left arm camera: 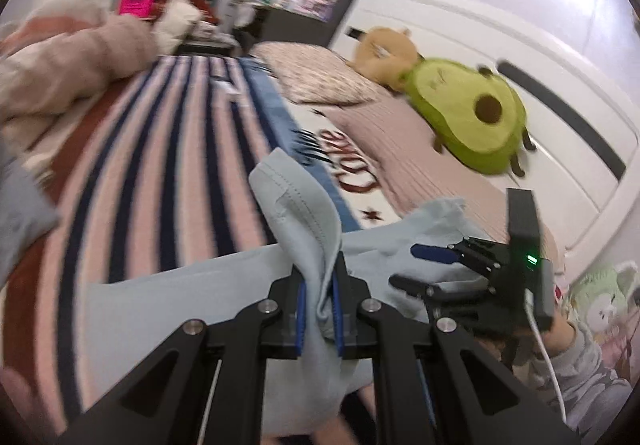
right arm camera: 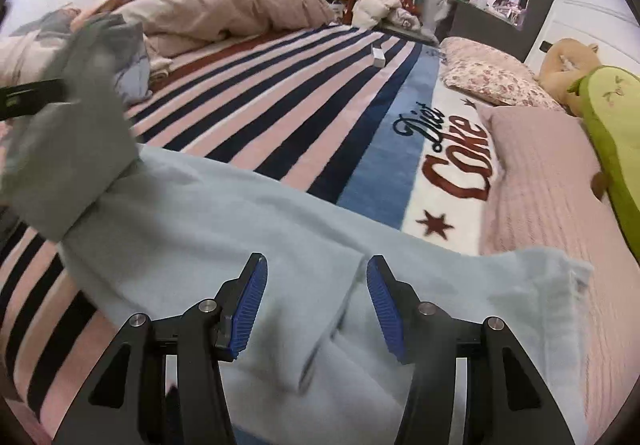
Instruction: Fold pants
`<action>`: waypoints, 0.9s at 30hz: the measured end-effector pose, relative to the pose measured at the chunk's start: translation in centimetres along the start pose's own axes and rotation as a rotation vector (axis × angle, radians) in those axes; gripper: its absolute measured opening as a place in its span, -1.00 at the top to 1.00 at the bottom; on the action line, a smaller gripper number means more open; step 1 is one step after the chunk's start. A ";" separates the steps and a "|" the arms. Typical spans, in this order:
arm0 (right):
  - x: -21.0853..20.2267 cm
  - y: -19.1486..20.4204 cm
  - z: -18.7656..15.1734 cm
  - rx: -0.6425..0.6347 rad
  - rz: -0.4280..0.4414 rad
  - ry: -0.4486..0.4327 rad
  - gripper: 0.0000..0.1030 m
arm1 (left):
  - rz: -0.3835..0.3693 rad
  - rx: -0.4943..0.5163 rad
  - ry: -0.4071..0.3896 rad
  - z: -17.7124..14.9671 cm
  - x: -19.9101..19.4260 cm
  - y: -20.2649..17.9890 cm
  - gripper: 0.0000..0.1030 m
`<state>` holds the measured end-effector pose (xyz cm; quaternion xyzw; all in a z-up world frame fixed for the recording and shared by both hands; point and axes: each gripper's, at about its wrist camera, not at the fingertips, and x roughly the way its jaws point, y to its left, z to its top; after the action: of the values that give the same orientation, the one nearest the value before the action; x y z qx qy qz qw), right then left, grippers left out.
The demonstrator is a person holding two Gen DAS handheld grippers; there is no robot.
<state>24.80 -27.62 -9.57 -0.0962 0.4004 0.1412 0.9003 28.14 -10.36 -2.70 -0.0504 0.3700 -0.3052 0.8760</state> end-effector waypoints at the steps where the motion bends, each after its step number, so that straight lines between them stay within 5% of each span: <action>1: -0.8 -0.2 -0.5 0.012 0.008 -0.006 0.08 | -0.014 0.013 0.020 0.3 1.4 -1.0 0.85; 4: -2.5 -1.1 -1.7 0.049 0.021 -0.015 0.07 | -0.067 0.015 0.092 0.4 5.2 -2.7 0.68; 5: -3.2 -1.5 -2.3 0.063 0.016 -0.018 0.05 | -0.104 -0.002 0.137 0.1 6.6 -2.9 0.23; 7: -4.3 -2.3 -3.4 0.090 -0.004 -0.023 -0.01 | -0.148 -0.024 0.179 -0.4 7.8 -2.9 -0.24; 14: -9.0 -7.1 -7.6 0.258 -0.138 -0.081 -0.02 | -0.032 0.004 0.140 -1.6 5.0 -1.7 -0.26; 17: -11.5 -8.6 -8.7 0.329 -0.229 -0.147 -0.20 | 0.057 -0.014 0.108 -2.2 2.2 0.0 -0.26; 22: -11.5 -10.4 -9.2 0.391 -0.219 -0.095 -0.30 | 0.192 -0.051 0.046 -2.8 -2.0 3.0 -0.33; 25: -9.6 -10.3 -9.2 0.389 -0.181 -0.055 -0.35 | 0.206 -0.094 0.015 -3.4 -3.8 4.4 -0.34; 26: -9.2 -10.1 -9.0 0.368 -0.200 -0.063 -0.31 | 0.207 -0.103 0.011 -3.6 -4.1 4.7 -0.34; 27: -8.9 -10.0 -9.0 0.358 -0.204 -0.066 -0.02 | 0.213 -0.113 0.003 -3.8 -4.5 5.2 -0.34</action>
<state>16.17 -41.19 -8.20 0.0298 0.3776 -0.0211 0.9253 25.68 -3.06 -4.30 -0.0596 0.3914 -0.1890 0.8986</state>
